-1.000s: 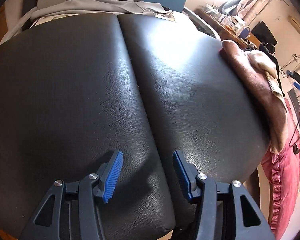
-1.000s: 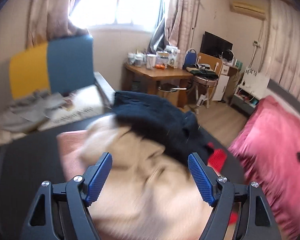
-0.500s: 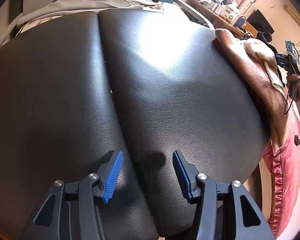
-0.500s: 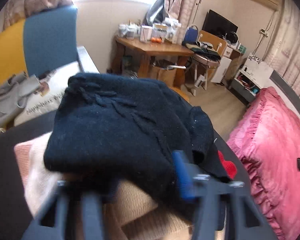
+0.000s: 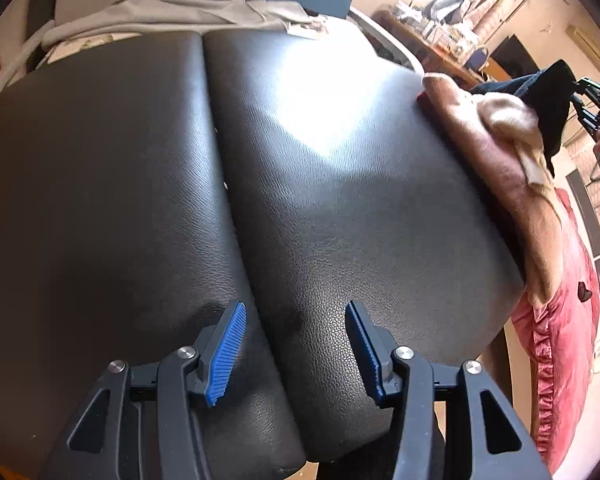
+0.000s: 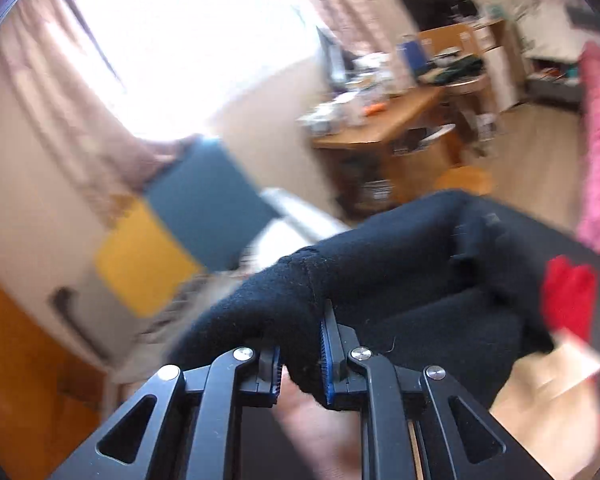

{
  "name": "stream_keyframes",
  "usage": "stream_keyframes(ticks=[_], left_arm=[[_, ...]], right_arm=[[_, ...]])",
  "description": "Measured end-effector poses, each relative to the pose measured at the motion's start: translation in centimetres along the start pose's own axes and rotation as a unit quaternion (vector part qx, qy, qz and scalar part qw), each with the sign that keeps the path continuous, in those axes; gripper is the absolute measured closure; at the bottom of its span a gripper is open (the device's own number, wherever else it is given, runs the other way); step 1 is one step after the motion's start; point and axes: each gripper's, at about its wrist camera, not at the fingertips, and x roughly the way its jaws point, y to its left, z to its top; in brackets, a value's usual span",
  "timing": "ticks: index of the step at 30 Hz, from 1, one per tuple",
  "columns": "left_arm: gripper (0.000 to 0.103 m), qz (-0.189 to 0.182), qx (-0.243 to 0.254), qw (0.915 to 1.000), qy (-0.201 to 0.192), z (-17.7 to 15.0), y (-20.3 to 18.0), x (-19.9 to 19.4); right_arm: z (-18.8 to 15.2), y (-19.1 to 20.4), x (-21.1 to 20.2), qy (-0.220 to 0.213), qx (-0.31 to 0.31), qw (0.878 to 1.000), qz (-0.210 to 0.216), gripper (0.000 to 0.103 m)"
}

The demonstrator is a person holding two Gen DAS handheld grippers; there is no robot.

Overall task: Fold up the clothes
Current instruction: 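Grasp the black sweater with the right gripper and pull it onto the bench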

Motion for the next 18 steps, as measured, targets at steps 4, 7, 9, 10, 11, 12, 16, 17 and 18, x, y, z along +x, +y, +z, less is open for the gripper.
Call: stream_keyframes(ticks=[4,7,9,10,11,12,16,17,18], left_arm=[[0.05,0.009,-0.01,0.9998,-0.018,-0.9,1.4,-2.2],[0.05,0.014,-0.021,0.9992,-0.03,-0.7,1.6,-3.1],[0.05,0.021,-0.03,0.9985,-0.04,0.3,1.5,-3.3],[0.05,0.022,-0.034,0.9982,-0.044,0.3,1.5,-3.4],[0.05,0.025,-0.038,0.9978,-0.048,-0.2,2.0,-4.0],[0.05,0.03,-0.04,0.9974,-0.051,-0.7,2.5,-4.7],[0.05,0.051,-0.047,0.9958,-0.06,-3.3,4.7,-7.0],[0.05,0.058,-0.048,0.9951,-0.065,-3.9,5.2,-7.4],[0.05,0.063,-0.049,0.9945,-0.068,-3.9,5.2,-7.3]], right_arm=[[-7.5,6.9,-2.0,0.029,-0.038,0.992,0.116,0.087],[-15.4,11.3,-2.5,0.075,-0.068,0.977,0.187,0.087],[-20.8,14.5,-2.4,0.109,-0.104,0.967,0.207,0.087],[-23.3,15.9,-2.3,0.124,-0.129,0.963,0.201,0.084],[-25.6,17.1,-2.1,0.137,-0.151,0.96,0.191,0.079],[-27.5,18.0,-1.9,0.148,-0.172,0.958,0.175,0.077],[-32.7,17.4,-0.8,0.22,-0.151,0.949,0.168,0.068],[-33.2,16.7,-0.8,0.225,-0.138,0.95,0.167,0.063],[-33.6,15.7,-1.1,0.228,-0.126,0.952,0.161,0.057]])
